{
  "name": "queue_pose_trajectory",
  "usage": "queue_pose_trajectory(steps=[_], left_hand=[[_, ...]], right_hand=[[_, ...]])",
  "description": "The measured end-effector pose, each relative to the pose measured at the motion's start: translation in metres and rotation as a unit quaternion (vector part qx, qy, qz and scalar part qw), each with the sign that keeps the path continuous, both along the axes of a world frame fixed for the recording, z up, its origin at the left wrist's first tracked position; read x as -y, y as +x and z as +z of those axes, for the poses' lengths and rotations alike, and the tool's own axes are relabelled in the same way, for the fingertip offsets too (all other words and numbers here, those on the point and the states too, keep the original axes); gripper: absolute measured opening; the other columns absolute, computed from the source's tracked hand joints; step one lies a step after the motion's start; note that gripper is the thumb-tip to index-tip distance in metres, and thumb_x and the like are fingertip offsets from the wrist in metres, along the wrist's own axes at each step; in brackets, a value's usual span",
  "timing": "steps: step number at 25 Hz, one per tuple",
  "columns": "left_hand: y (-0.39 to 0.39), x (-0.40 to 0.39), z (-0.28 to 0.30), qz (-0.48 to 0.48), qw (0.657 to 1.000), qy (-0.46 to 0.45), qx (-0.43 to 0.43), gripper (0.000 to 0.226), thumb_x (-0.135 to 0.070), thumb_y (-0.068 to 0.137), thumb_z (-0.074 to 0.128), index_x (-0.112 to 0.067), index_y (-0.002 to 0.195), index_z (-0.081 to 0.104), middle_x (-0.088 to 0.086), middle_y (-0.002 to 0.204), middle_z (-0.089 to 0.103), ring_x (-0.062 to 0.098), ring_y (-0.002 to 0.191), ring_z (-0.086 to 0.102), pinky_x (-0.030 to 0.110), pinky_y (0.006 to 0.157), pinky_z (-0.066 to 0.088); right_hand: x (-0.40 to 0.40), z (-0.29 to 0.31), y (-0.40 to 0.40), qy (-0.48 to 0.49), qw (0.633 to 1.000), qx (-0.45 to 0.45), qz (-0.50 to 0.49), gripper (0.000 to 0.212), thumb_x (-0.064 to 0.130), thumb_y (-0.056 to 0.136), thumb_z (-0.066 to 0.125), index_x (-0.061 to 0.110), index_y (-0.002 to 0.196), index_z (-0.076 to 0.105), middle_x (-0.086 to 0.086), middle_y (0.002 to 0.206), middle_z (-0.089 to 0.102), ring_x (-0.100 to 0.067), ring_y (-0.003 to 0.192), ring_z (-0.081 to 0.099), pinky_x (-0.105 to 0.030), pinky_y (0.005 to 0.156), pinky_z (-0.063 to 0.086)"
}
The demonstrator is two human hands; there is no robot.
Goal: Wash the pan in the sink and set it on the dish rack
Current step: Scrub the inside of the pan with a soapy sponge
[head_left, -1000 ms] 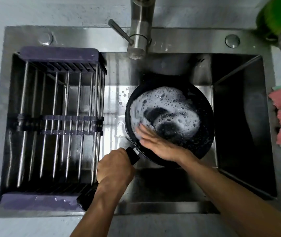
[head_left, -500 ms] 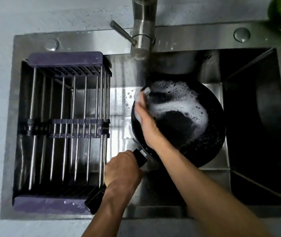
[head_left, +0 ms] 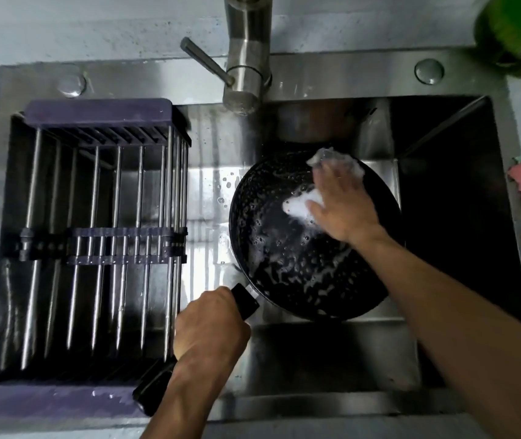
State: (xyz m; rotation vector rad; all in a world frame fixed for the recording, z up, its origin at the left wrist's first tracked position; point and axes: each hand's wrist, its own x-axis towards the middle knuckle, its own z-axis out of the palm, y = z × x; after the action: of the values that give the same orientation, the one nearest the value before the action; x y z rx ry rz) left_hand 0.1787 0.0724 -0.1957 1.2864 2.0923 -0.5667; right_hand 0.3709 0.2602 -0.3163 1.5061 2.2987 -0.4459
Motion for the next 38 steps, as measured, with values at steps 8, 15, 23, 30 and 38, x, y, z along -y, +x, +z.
queue_pose_trajectory(steps=[8,15,23,30,38], left_hand=[[0.002,0.000,0.002,0.007,1.000,0.003,-0.009,0.031,-0.019,0.083,0.061,-0.017,0.113,0.058,0.004,0.104,0.066,0.025,0.096,0.064,0.030,0.071,0.042],[0.004,0.001,0.001,0.006,1.000,-0.005,-0.010,0.032,-0.018,0.082,0.064,-0.017,0.114,0.058,0.004,0.100,0.065,0.024,0.094,0.064,0.030,0.069,0.042],[0.002,0.001,0.005,-0.008,1.000,-0.003,-0.005,0.031,-0.019,0.083,0.063,-0.016,0.113,0.058,0.004,0.103,0.066,0.024,0.096,0.064,0.030,0.071,0.044],[0.001,0.001,0.001,-0.009,1.000,0.002,0.001,0.030,-0.020,0.083,0.062,-0.016,0.112,0.058,0.003,0.099,0.065,0.023,0.091,0.064,0.029,0.068,0.043],[0.001,-0.001,0.005,0.006,1.000,0.003,0.009,0.027,-0.021,0.084,0.060,-0.015,0.110,0.056,0.003,0.100,0.063,0.022,0.080,0.054,0.030,0.068,0.039]], right_hand=[[0.118,0.070,0.051,-0.292,0.955,0.039,0.016,0.064,0.060,0.103,0.021,0.024,0.154,0.034,0.006,0.167,0.010,-0.023,0.155,0.003,-0.037,0.122,0.005],[0.128,0.078,0.044,-0.353,0.933,-0.064,0.001,0.073,0.070,0.098,0.009,0.032,0.153,0.037,0.009,0.165,0.022,-0.013,0.153,0.013,-0.032,0.122,0.011],[0.146,0.078,-0.051,-0.494,0.743,-0.399,-0.213,0.061,0.066,0.097,0.037,0.039,0.152,0.036,0.026,0.157,0.028,0.005,0.146,0.023,-0.023,0.121,0.011],[0.098,0.029,-0.002,-0.322,0.905,-0.229,-0.159,0.063,0.053,0.105,0.032,0.039,0.160,0.003,0.018,0.166,-0.012,-0.008,0.152,-0.014,-0.041,0.124,-0.006],[0.040,0.018,-0.065,-0.230,0.939,-0.256,-0.023,0.074,0.034,0.106,0.039,0.034,0.157,-0.015,0.011,0.157,-0.035,-0.011,0.147,-0.028,-0.048,0.122,-0.014]])
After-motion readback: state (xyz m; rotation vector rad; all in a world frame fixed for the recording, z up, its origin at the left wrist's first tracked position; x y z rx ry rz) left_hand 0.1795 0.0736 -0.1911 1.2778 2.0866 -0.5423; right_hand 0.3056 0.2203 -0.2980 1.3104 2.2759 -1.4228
